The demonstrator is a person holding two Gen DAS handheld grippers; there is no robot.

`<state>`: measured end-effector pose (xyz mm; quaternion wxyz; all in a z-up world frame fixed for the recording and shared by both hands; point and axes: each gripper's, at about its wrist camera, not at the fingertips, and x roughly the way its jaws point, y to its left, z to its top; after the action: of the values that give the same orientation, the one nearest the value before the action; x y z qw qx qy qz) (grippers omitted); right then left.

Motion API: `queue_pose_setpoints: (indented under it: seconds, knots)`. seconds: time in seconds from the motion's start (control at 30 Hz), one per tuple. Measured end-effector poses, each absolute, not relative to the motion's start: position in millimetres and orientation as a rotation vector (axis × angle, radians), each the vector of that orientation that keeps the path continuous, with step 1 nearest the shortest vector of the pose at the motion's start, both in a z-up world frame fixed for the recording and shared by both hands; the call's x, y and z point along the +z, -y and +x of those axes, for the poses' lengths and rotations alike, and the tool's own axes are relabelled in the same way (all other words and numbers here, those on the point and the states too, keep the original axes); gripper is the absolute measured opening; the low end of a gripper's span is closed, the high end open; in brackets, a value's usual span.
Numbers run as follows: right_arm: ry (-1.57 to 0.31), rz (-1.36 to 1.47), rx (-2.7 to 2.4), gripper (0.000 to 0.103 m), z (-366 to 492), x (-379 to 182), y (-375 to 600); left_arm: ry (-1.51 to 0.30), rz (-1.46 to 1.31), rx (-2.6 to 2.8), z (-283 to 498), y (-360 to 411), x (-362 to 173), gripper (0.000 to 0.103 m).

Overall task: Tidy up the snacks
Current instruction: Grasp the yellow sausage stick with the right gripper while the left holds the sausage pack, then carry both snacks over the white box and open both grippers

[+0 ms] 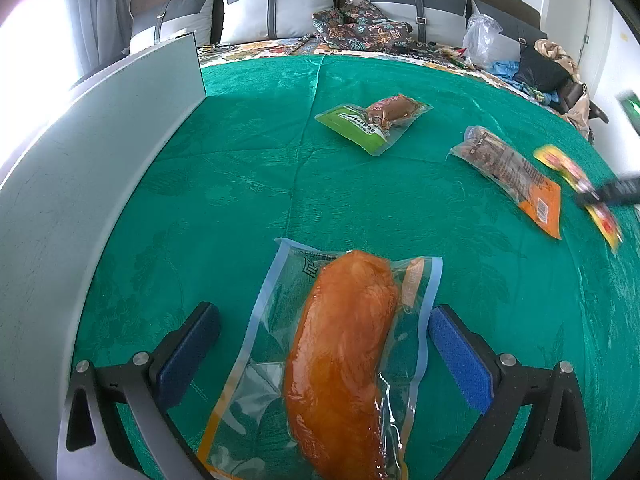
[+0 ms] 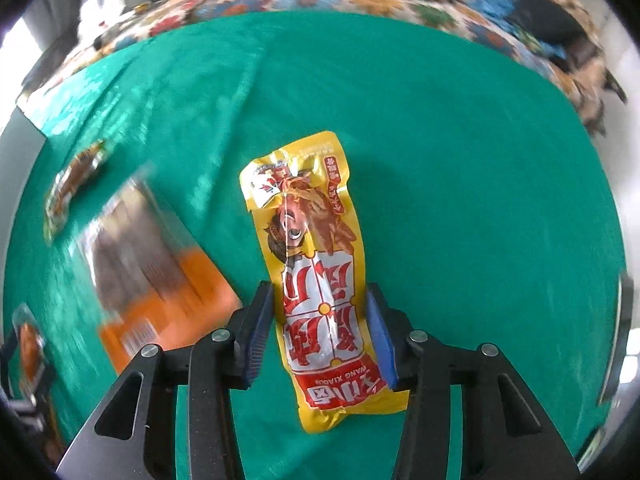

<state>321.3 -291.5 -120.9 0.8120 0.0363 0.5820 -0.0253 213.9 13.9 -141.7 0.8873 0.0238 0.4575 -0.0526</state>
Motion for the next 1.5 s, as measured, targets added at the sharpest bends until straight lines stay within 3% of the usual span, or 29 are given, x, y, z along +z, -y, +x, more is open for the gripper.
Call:
queue_pose_setpoints:
  seconds: [0.33,0.57,0.63,0.83,0.87,0.9,0.93,1.0,1.03,1.3,1.5]
  knots:
    - [-1.085,0.171,-0.134,0.05,159,-118,289,-0.95,0.049,-0.109,214,-14,-142,0.103]
    - [-0.97,0.106,-0.164,0.055,116,-126,253,-0.95,0.049,-0.11,214,-14,-142,0.103]
    - [-0.989,0.122,-0.141,0.073,121,-126,254,-0.951,0.05,-0.111,214,-14,-142,0.103]
    - [-1.166,0.051,-0.008,0.079,147,-126,256,-1.098,0.141,-0.233,219,-14,-139,0.102]
    - [-1.191,0.039,0.015,0.079,150,-126,257,-1.112,0.15,-0.245,218,-13,-139,0.101]
    - [-1.204,0.03,0.028,0.072,151,-125,257,-1.125,0.171,-0.275,216,-13,-137,0.084]
    - [-1.205,0.021,0.035,0.048,151,-123,259,-1.115,0.188,-0.299,212,-14,-131,0.068]
    - [-1.224,0.079,0.067,0.048,153,-120,267,-1.122,0.18,-0.325,209,-18,-126,0.048]
    - [-1.232,0.121,0.073,0.046,152,-119,271,-1.123,0.181,-0.322,206,-22,-125,0.044]
    - [-1.153,0.475,0.156,0.043,121,-94,280,-1.068,-0.171,-0.347,169,-85,-97,0.041]
    - [-1.09,0.465,0.345,0.044,155,-38,195,-0.886,-0.373,-0.334,136,-166,-4,0.041]
